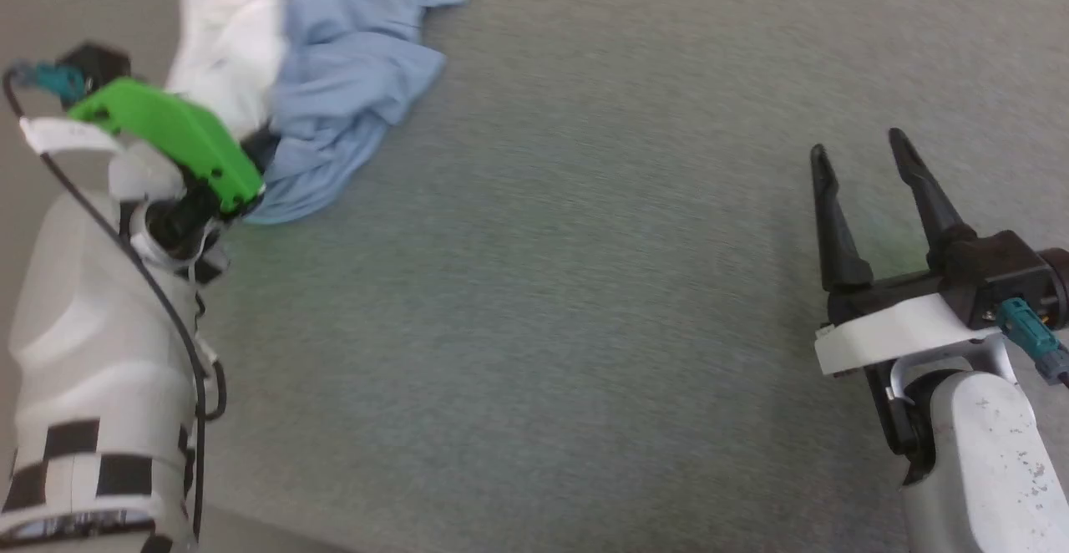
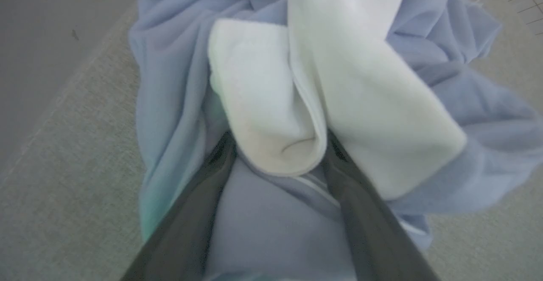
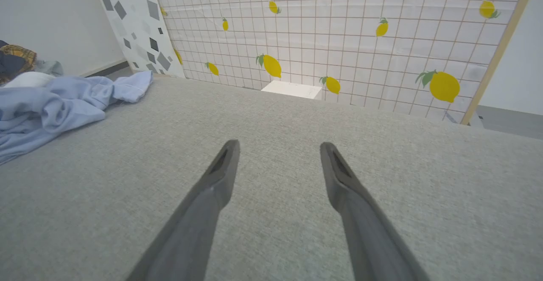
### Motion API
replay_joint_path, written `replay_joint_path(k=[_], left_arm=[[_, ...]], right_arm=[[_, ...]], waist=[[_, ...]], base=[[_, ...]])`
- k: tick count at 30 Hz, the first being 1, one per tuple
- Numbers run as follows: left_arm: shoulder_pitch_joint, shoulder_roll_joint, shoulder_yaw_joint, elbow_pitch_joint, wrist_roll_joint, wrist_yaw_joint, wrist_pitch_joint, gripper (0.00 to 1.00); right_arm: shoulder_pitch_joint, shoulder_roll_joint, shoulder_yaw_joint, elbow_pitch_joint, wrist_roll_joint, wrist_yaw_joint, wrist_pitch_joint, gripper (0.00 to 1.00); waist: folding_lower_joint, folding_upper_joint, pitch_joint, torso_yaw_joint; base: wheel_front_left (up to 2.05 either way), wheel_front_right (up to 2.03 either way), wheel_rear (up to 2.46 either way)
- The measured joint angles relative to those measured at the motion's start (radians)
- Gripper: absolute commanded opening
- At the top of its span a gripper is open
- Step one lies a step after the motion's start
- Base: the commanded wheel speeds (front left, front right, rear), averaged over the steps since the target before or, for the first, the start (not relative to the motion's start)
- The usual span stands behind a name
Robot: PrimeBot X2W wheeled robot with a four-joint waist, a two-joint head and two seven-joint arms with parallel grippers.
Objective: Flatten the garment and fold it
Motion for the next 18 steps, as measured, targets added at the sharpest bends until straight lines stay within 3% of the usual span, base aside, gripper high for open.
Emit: replay_joint_path(k=[5, 6, 7, 8, 11, 18], left_arm=[[0.057, 0.042, 0.018, -0.018, -0.018, 0.042, 0.094, 1.00], [0.059, 0.053, 0.020, -0.025, -0.022, 0.043, 0.116, 0.73], [0.062, 0.067, 0.022, -0.034, -0.025, 0.048, 0.141, 0.32], [0.068, 0.078, 0.024, -0.049, -0.025, 0.050, 0.154, 0.00], [0.105, 0.092, 0.019, -0.105, -0.003, 0.050, 0.081, 0.00], [0.137, 0.094, -0.006, -0.219, 0.143, 0.089, -0.325, 0.00]], right_arm=[[0.001, -0.001, -0.012, 0.034, 0.021, 0.000, -0.022, 1.00], [0.001, -0.001, -0.012, 0.040, 0.026, 0.000, -0.026, 1.00], [0.001, 0.000, -0.011, 0.050, 0.032, 0.000, -0.029, 1.00], [0.001, -0.001, -0.010, 0.060, 0.039, 0.000, -0.036, 1.00], [0.004, -0.001, -0.006, 0.091, 0.057, 0.000, -0.047, 1.00], [0.053, 0.000, -0.009, 0.148, 0.089, 0.000, -0.070, 1.00]], waist=[[-0.0002, 0.0001, 0.040, -0.084], [-0.0002, 0.0001, 0.043, -0.096], [-0.0002, 0.0001, 0.046, -0.111], [-0.0002, 0.0001, 0.047, -0.124], [-0.0001, 0.0001, 0.030, -0.150], [-0.0001, 0.0000, -0.071, -0.188]], base=[[0.00, 0.00, 0.00], [0.00, 0.00, 0.00], [0.00, 0.00, 0.00], [0.00, 0.00, 0.00], [0.00, 0.00, 0.00], [0.00, 0.00, 0.00]])
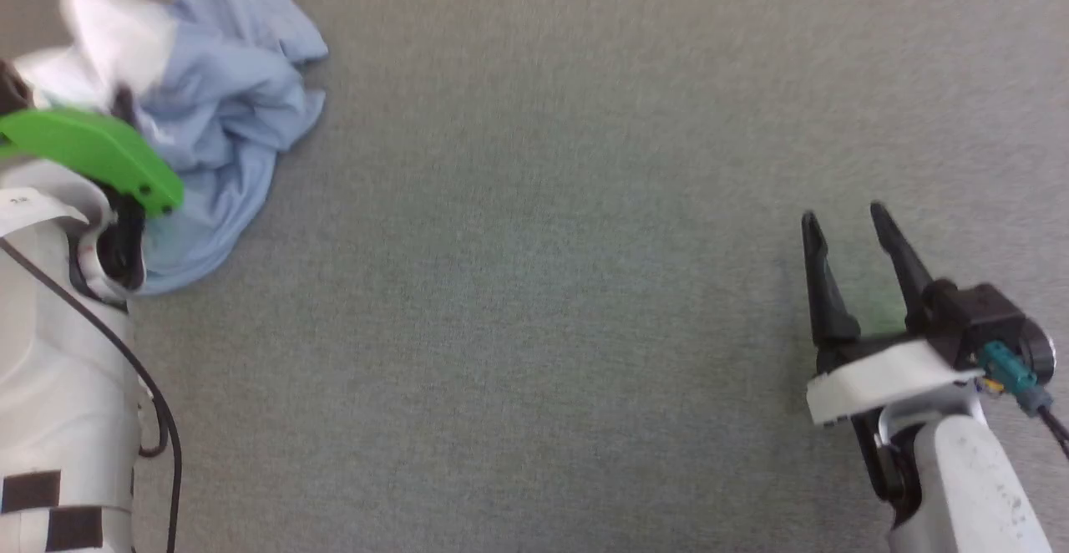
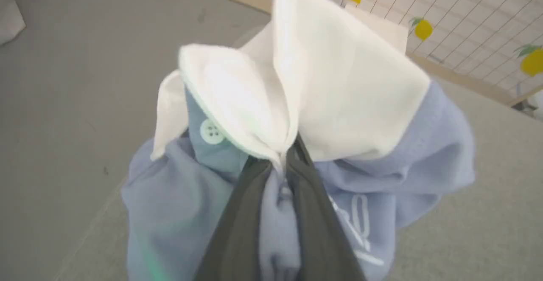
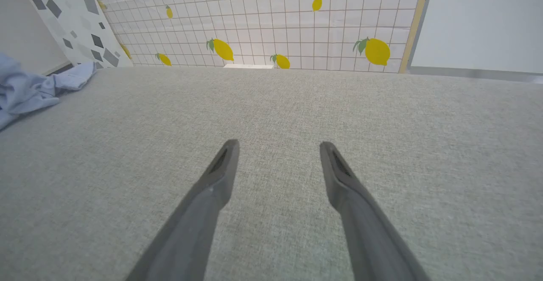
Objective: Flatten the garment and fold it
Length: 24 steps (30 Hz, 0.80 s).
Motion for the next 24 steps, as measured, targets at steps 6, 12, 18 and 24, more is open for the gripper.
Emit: replay_joint_path(k=[6, 12, 18, 24], left_arm=[[-0.063, 0.001, -0.062, -0.091, 0.107, 0.002, -0.212, 0.00], [-0.126, -0.041, -0.130, -0.145, 0.149, -0.009, -0.281, 0.00], [-0.177, -0.165, -0.207, -0.179, 0.142, -0.034, -0.296, 0.00], [-0.176, -0.266, -0.278, -0.190, 0.077, -0.067, -0.275, 0.00]], right_arm=[[0.049, 0.000, -0.019, 0.019, 0.017, 0.000, -0.008, 1.00], [0.083, 0.001, -0.029, 0.024, 0.032, 0.000, -0.009, 1.00], [0.121, 0.000, -0.040, 0.030, 0.035, 0.000, -0.008, 1.00], [0.136, -0.001, -0.048, 0.013, 0.034, 0.000, 0.003, 1.00]], waist=[[0.0000, 0.0000, -0.125, -0.024], [-0.0001, 0.0000, -0.220, -0.081], [-0.0001, 0.0000, -0.284, -0.170], [-0.0001, 0.0000, -0.330, -0.257]], base=[[0.00, 0.00, 0.00], [0.00, 0.00, 0.00], [0.00, 0.00, 0.00], [0.00, 0.00, 0.00]])
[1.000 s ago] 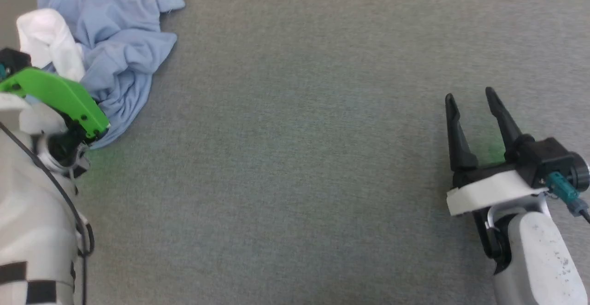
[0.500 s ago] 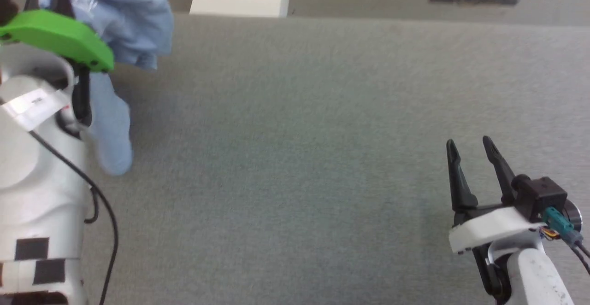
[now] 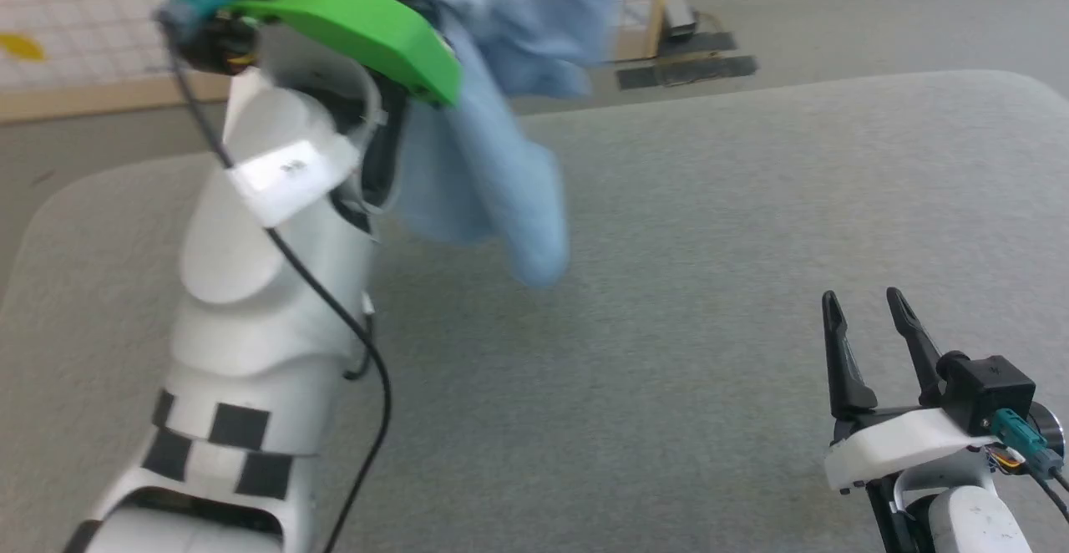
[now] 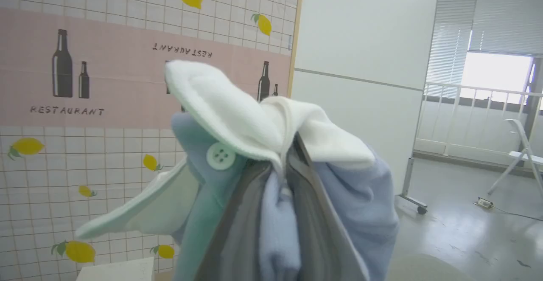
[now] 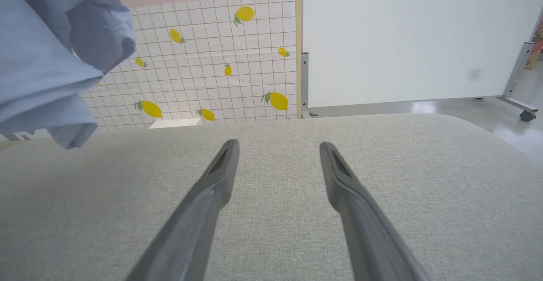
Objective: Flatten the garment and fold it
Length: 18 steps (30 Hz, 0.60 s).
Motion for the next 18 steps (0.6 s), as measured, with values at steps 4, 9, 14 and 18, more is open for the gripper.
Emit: replay_joint_path(k=[4, 9, 14, 18], left_arm=[[0.052, -0.021, -0.070, 0.033, -0.058, -0.014, 0.077, 0.00], [0.182, -0.028, -0.178, 0.132, -0.130, -0.016, 0.256, 0.00], [0.275, -0.031, -0.286, 0.256, -0.152, -0.010, 0.441, 0.00], [0.325, -0.032, -0.326, 0.320, -0.166, -0.001, 0.538, 0.00]], right_arm=[[0.005, 0.000, -0.002, -0.018, -0.001, 0.000, 0.011, 1.00], [0.013, 0.000, -0.010, -0.035, -0.001, 0.000, 0.016, 1.00], [0.017, 0.000, -0.010, -0.041, 0.001, 0.000, 0.021, 1.00], [0.017, 0.000, -0.002, -0.042, 0.002, 0.000, 0.021, 1.00]], waist=[[0.0000, 0.0000, -0.019, -0.054], [0.0000, 0.0000, -0.028, -0.102], [0.0000, 0.0000, -0.008, -0.115], [0.0000, 0.0000, 0.006, -0.107]], base=[[0.00, 0.00, 0.00], [0.00, 0.00, 0.00], [0.00, 0.00, 0.00], [0.00, 0.00, 0.00]])
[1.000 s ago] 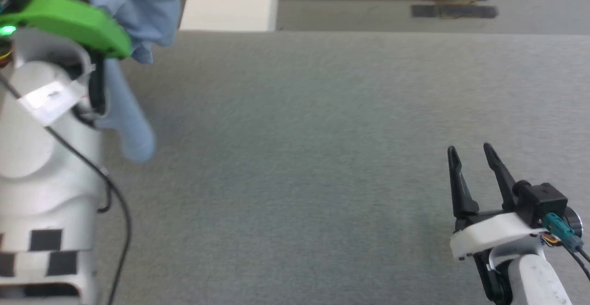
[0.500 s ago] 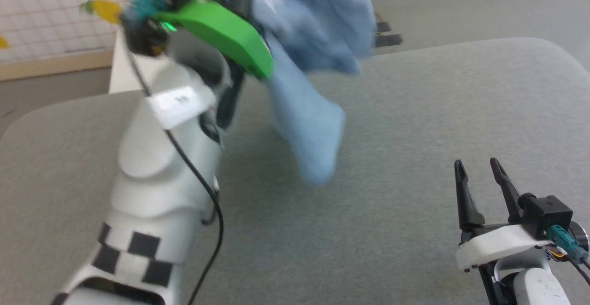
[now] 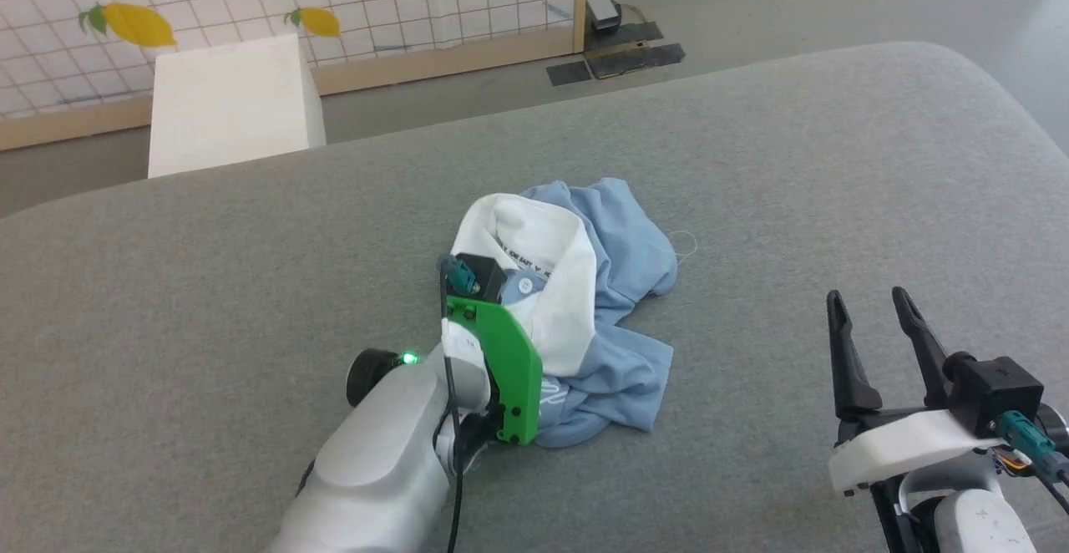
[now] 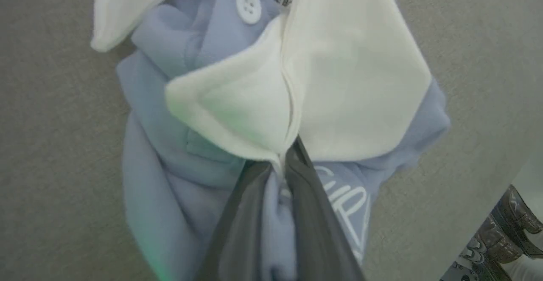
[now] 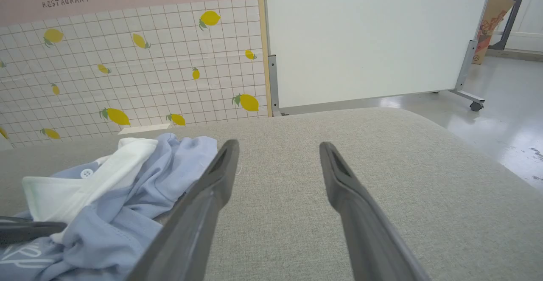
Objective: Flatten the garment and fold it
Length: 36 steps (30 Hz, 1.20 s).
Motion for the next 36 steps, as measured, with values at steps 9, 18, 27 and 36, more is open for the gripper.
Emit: replay_joint_path(k=[9, 18, 27, 36], left_arm=[[0.037, 0.000, 0.059, -0.110, -0.040, 0.011, -0.268, 1.00], [0.136, 0.096, 0.206, -0.292, 0.036, 0.071, -0.706, 1.00], [0.379, 0.127, 0.419, -0.568, 0.217, 0.088, -0.719, 1.00], [0.534, 0.062, 0.542, -0.634, 0.314, 0.038, -0.719, 1.00]], right_arm=[[0.000, 0.000, 0.003, 0.000, 0.006, 0.000, 0.002, 1.00], [0.002, 0.000, 0.025, -0.013, -0.005, 0.000, 0.018, 1.00], [0.004, 0.000, 0.093, -0.026, -0.014, 0.000, 0.062, 1.00], [-0.076, 0.001, 0.199, 0.090, 0.030, 0.000, 0.309, 1.00]], waist=[[0.0000, 0.0000, 0.002, 0.055], [0.0000, -0.0001, -0.025, 0.111], [0.0000, -0.0001, -0.041, 0.165], [0.0000, -0.0001, -0.032, 0.201]], base=[[0.00, 0.00, 0.00], [0.00, 0.00, 0.00], [0.00, 0.00, 0.00], [0.00, 0.00, 0.00]])
